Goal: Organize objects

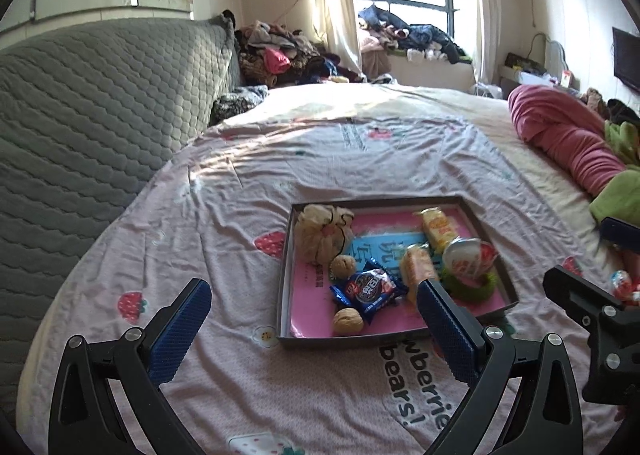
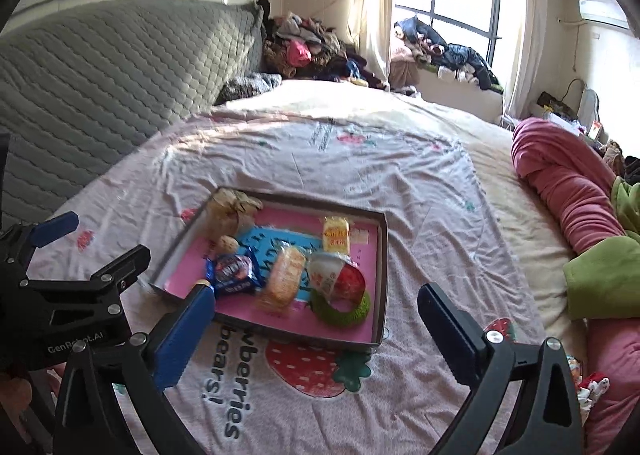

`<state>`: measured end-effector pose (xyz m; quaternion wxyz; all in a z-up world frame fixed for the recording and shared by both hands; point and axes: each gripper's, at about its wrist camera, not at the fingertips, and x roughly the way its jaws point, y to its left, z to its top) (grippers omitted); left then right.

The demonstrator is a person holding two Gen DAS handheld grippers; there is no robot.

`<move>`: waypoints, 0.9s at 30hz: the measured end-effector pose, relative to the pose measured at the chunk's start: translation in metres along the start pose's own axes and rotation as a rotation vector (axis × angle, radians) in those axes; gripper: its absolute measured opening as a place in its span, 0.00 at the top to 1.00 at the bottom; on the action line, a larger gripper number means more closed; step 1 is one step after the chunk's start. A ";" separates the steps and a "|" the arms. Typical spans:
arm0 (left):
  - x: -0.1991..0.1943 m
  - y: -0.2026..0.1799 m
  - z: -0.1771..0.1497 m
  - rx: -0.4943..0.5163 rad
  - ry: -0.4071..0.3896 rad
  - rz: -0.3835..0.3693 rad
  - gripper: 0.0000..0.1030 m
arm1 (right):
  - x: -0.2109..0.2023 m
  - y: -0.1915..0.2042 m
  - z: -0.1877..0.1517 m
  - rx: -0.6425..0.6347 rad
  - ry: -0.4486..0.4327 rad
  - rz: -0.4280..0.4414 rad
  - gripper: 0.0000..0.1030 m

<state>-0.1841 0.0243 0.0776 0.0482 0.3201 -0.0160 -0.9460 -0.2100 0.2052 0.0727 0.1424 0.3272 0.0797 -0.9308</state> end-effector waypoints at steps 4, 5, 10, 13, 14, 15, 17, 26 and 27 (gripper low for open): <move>-0.022 0.004 0.003 -0.002 -0.016 0.011 0.01 | -0.020 0.003 0.005 0.002 -0.021 0.008 0.01; -0.026 0.004 0.004 -0.001 -0.017 0.013 0.01 | -0.025 0.003 0.006 0.002 -0.026 0.008 0.01; -0.046 0.006 0.002 -0.006 -0.028 0.028 0.01 | -0.045 0.007 0.007 -0.006 -0.045 -0.001 0.01; -0.055 0.008 0.001 -0.010 -0.033 0.032 0.01 | -0.055 0.009 0.006 -0.008 -0.051 0.001 0.01; -0.059 0.009 0.000 -0.007 -0.033 0.033 0.01 | -0.058 0.009 0.005 -0.009 -0.053 0.000 0.01; -0.062 0.009 0.000 -0.009 -0.031 0.035 0.01 | -0.061 0.010 0.005 -0.010 -0.056 -0.001 0.01; -0.067 0.010 0.000 -0.009 -0.031 0.035 0.01 | -0.067 0.010 0.003 -0.010 -0.057 -0.002 0.01; -0.090 0.008 -0.005 0.000 -0.048 0.038 0.01 | -0.086 0.010 -0.004 -0.006 -0.069 -0.010 0.01; -0.092 0.008 -0.007 0.000 -0.045 0.032 0.01 | -0.087 0.010 -0.005 -0.006 -0.069 -0.010 0.01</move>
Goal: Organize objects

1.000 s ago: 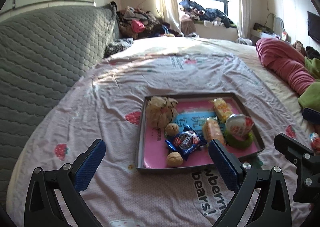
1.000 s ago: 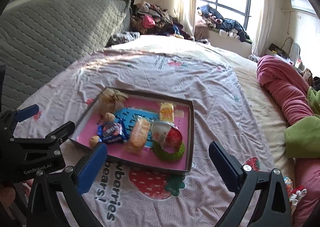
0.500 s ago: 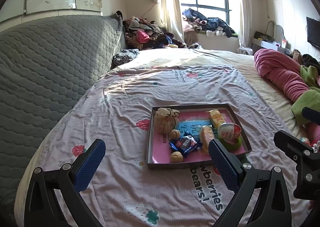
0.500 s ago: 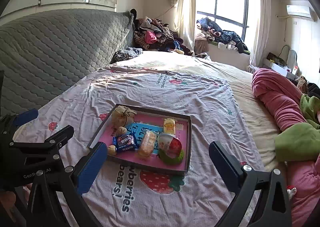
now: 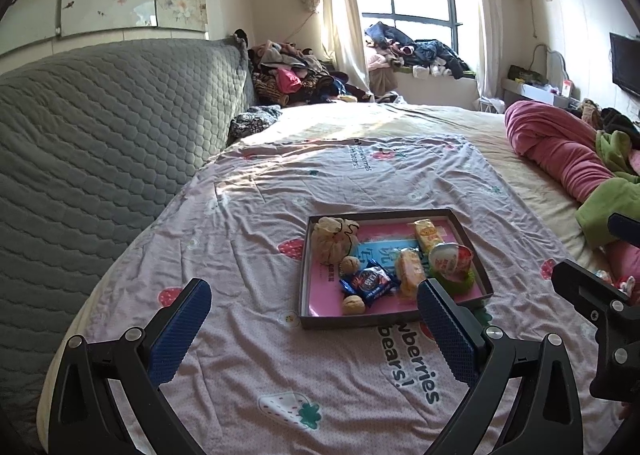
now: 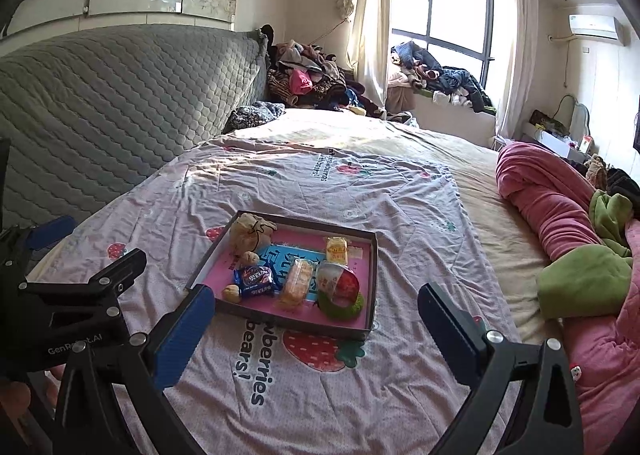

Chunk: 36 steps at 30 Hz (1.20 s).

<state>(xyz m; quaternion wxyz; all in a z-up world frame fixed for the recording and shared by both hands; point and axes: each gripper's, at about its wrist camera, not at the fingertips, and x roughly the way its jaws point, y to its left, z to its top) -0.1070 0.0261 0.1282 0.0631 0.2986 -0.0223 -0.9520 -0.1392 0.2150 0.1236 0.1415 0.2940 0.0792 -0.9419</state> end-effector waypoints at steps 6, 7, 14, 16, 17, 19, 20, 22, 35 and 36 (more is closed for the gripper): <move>-0.005 -0.004 -0.007 0.017 0.004 0.006 0.01 | -0.008 0.005 -0.004 -0.016 0.005 -0.003 0.01; -0.005 -0.005 -0.009 0.020 0.004 0.009 0.01 | -0.009 0.005 -0.005 -0.017 0.004 -0.003 0.01; -0.006 -0.010 -0.021 0.033 0.011 0.016 0.01 | -0.016 0.007 -0.014 -0.021 0.007 -0.003 0.01; -0.006 -0.010 -0.024 0.032 0.015 0.014 0.01 | -0.017 0.007 -0.017 -0.016 0.009 -0.001 0.01; -0.006 -0.010 -0.026 0.030 0.022 0.011 0.01 | -0.017 0.007 -0.018 -0.013 0.007 -0.002 0.01; -0.004 -0.009 -0.030 0.030 0.030 0.010 0.01 | -0.016 0.006 -0.022 -0.010 0.014 0.001 0.01; -0.003 -0.009 -0.032 0.029 0.031 0.011 0.01 | -0.015 0.006 -0.023 -0.010 0.016 0.000 0.01; 0.000 -0.007 -0.036 0.027 0.041 0.012 0.01 | -0.012 0.006 -0.028 -0.008 0.022 -0.002 0.01; 0.019 -0.001 -0.061 0.016 0.090 0.014 0.01 | 0.009 0.016 -0.057 -0.014 0.079 0.009 0.01; 0.019 -0.001 -0.063 0.016 0.091 0.014 0.01 | 0.010 0.016 -0.058 -0.015 0.078 0.008 0.01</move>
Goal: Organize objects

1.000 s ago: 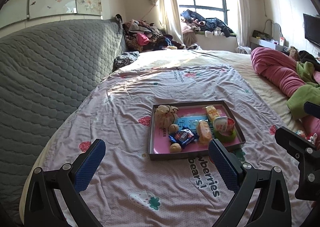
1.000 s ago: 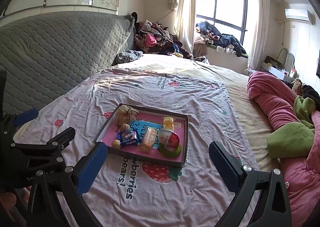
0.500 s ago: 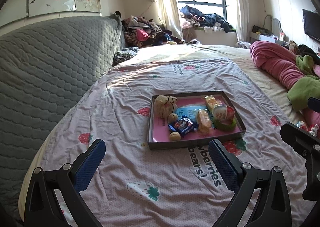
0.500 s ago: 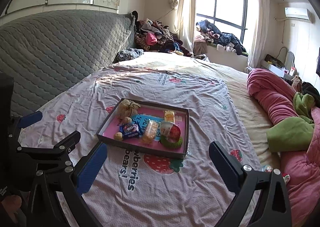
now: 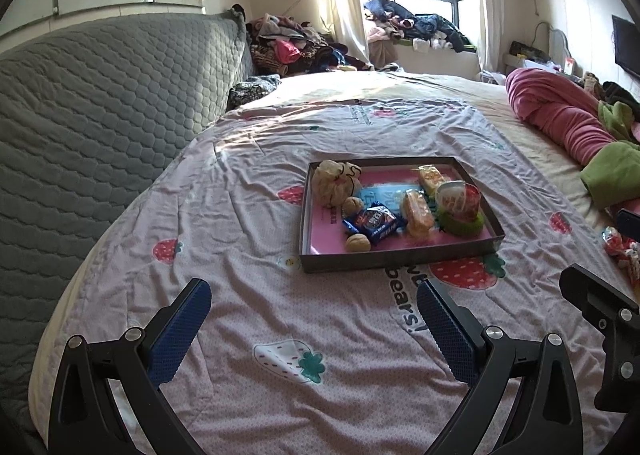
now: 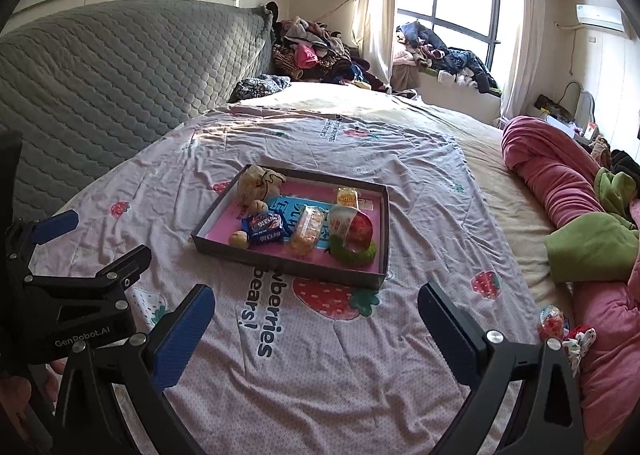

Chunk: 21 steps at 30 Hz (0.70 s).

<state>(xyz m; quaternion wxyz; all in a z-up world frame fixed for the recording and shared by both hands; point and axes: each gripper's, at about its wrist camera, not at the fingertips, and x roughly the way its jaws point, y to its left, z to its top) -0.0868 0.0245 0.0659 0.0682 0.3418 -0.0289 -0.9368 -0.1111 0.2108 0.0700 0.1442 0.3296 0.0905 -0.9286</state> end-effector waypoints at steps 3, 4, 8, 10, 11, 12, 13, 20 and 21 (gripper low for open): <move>0.003 -0.001 -0.003 0.005 0.007 0.001 0.01 | 0.002 0.001 -0.002 0.001 0.002 0.004 0.01; 0.005 -0.002 -0.005 0.007 0.011 0.002 0.01 | 0.003 0.001 -0.003 0.002 0.004 0.004 0.01; 0.008 -0.002 -0.011 0.007 0.022 0.003 0.01 | 0.006 0.002 -0.009 0.000 0.014 0.002 0.01; 0.010 -0.002 -0.014 0.004 0.029 -0.003 0.01 | 0.009 0.002 -0.012 0.002 0.023 0.004 0.01; 0.011 -0.003 -0.015 0.007 0.030 -0.005 0.01 | 0.011 0.002 -0.015 0.004 0.026 0.005 0.01; 0.011 -0.003 -0.017 0.012 0.031 -0.005 0.01 | 0.012 0.002 -0.016 0.004 0.031 0.006 0.01; 0.011 -0.004 -0.018 0.014 0.030 -0.003 0.01 | 0.014 0.003 -0.019 0.004 0.038 0.007 0.01; 0.018 -0.004 -0.032 0.020 0.052 0.003 0.01 | 0.021 0.005 -0.035 0.009 0.060 0.011 0.01; 0.019 -0.004 -0.033 0.020 0.054 0.004 0.01 | 0.022 0.005 -0.037 0.011 0.063 0.011 0.01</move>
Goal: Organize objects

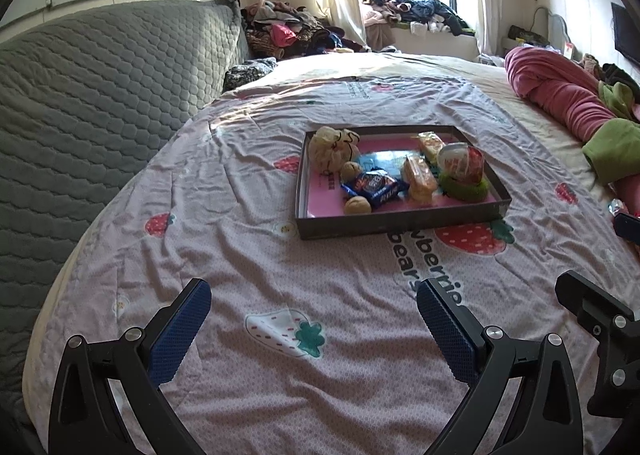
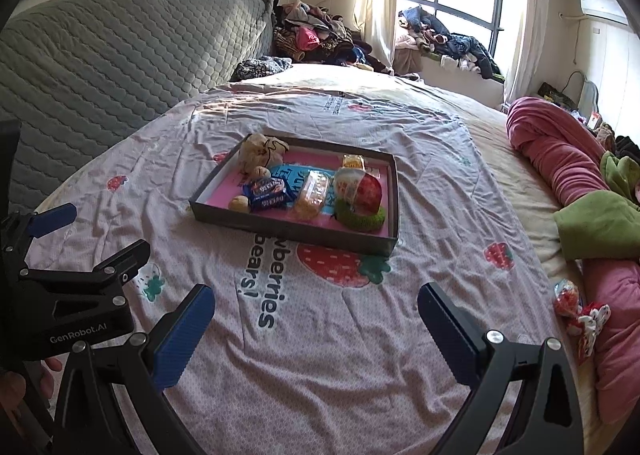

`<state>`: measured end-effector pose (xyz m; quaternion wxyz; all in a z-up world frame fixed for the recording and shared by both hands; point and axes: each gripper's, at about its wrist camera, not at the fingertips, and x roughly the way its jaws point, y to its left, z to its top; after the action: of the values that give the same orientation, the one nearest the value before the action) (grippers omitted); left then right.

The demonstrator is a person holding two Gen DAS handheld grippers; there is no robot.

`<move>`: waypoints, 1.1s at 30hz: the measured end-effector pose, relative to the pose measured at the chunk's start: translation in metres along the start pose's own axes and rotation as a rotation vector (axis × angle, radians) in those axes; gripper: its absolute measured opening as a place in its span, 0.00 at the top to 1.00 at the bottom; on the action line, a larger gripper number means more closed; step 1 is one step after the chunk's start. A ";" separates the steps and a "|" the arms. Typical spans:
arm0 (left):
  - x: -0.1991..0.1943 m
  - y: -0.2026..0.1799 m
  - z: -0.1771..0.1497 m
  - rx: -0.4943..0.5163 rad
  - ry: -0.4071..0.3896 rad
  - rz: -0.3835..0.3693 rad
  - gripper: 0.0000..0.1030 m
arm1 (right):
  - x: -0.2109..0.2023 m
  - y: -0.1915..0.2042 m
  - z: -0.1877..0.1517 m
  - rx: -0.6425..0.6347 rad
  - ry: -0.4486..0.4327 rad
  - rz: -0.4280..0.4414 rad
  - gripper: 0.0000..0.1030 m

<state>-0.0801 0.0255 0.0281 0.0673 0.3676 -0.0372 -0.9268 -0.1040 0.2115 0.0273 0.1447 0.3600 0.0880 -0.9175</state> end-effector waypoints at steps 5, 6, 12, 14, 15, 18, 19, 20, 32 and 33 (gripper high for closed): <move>0.004 0.001 -0.009 -0.005 0.007 -0.003 0.01 | 0.002 -0.001 -0.006 0.011 0.004 0.001 0.01; 0.005 0.001 -0.010 -0.004 0.010 -0.001 0.01 | 0.002 -0.002 -0.008 0.012 0.004 0.001 0.01; 0.010 -0.001 -0.019 -0.004 0.020 -0.005 0.01 | 0.006 -0.004 -0.016 0.020 0.016 0.003 0.01; 0.011 -0.001 -0.022 -0.006 0.021 -0.014 0.01 | 0.008 -0.004 -0.019 0.020 0.023 0.003 0.01; 0.012 -0.001 -0.024 -0.006 0.022 -0.014 0.01 | 0.009 -0.004 -0.020 0.021 0.025 0.003 0.01; 0.014 -0.001 -0.027 -0.006 0.025 -0.012 0.01 | 0.011 -0.004 -0.024 0.023 0.026 0.007 0.01; 0.015 -0.001 -0.027 -0.007 0.028 -0.012 0.01 | 0.011 -0.004 -0.025 0.021 0.023 0.008 0.01; 0.015 -0.001 -0.028 -0.008 0.027 -0.012 0.01 | 0.011 -0.004 -0.026 0.020 0.020 0.006 0.01; 0.024 -0.002 -0.038 -0.005 0.042 -0.018 0.01 | 0.024 -0.009 -0.042 0.035 0.049 0.006 0.01; 0.025 -0.003 -0.039 -0.005 0.042 -0.019 0.01 | 0.025 -0.009 -0.043 0.036 0.048 0.005 0.01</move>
<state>-0.0720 0.0236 -0.0173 0.0604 0.3869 -0.0298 -0.9197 -0.0968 0.2265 -0.0204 0.1385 0.3848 0.0742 -0.9095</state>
